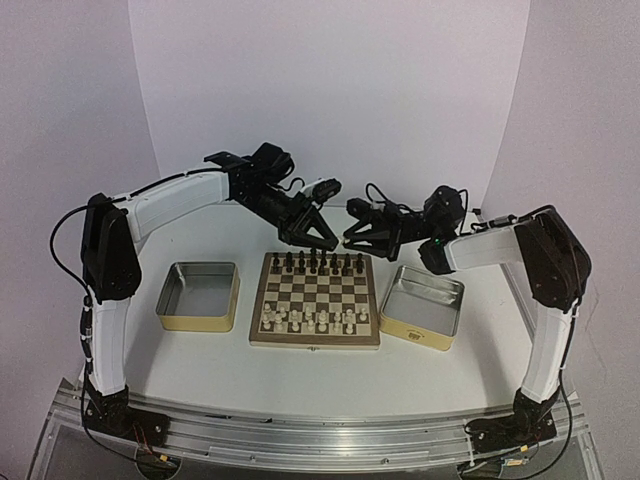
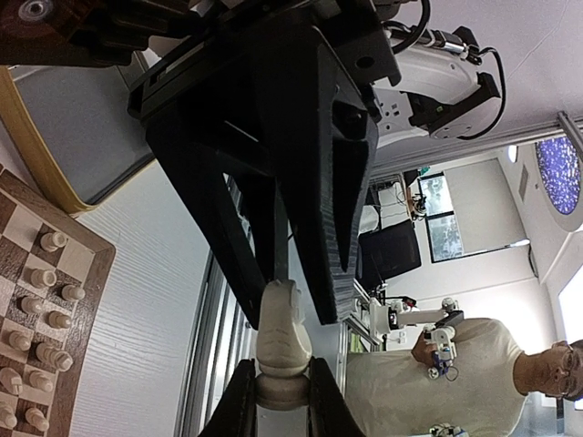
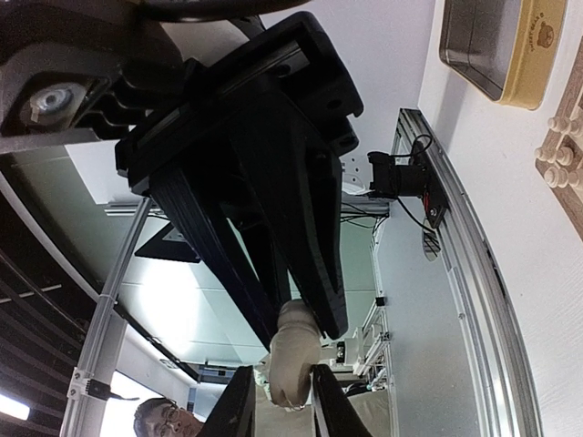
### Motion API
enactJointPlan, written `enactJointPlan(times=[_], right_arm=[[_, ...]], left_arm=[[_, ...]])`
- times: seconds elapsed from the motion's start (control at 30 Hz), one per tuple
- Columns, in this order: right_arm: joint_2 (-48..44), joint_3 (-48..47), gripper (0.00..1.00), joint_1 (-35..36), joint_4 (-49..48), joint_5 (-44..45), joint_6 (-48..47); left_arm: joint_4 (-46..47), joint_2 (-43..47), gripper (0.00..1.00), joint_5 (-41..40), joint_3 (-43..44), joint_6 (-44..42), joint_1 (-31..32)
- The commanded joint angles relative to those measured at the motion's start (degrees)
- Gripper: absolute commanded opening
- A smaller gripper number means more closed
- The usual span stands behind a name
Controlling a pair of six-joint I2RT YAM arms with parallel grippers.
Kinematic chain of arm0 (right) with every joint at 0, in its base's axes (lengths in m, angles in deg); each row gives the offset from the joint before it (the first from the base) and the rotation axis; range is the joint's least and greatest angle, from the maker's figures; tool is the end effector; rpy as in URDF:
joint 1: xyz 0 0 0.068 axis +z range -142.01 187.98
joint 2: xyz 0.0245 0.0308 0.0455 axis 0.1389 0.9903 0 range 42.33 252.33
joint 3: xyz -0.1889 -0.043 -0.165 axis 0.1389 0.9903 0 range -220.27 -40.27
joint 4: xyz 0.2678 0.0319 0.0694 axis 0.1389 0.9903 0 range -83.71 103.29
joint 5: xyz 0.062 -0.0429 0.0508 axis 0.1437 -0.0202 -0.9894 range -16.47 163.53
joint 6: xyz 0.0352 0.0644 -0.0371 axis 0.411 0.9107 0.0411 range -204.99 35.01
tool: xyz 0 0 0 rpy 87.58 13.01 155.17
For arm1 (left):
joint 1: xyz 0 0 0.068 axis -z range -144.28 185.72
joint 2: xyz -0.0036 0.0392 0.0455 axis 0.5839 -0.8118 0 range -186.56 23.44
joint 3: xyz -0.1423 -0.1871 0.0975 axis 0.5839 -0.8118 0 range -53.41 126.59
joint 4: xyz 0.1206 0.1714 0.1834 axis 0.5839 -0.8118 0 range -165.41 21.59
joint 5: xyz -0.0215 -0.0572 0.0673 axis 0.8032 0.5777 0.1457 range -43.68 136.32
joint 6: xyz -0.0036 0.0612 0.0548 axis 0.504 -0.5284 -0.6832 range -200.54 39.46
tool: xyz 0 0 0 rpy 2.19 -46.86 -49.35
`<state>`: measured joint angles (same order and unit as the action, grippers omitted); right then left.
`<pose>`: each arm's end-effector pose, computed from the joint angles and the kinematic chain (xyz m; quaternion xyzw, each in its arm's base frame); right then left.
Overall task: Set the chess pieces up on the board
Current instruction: Place the chess piece on the chessboard.
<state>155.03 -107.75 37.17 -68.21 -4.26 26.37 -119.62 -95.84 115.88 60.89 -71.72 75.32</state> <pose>0.3327 0.2660 0.2386 0.1498 -0.6526 -0.7393 0.0721 0.3135 -0.3464 0.2819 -0.3685 -0.7137 0.5957 0.0060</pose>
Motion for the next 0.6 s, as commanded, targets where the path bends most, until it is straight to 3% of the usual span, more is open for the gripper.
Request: enactJointPlan(times=[0.0, 0.57], right_arm=[[-0.2, -3.3, 0.20, 0.9, -9.4, -0.9, 1.1], [1.5, -5.4, 0.20, 1.1, -9.4, -1.2, 1.0]], left_arm=[[-0.7, 1.9, 0.00, -0.6, 1.2, -0.6, 0.0], [-0.2, 1.1, 0.00, 0.2, 1.6, 0.5, 0.0]])
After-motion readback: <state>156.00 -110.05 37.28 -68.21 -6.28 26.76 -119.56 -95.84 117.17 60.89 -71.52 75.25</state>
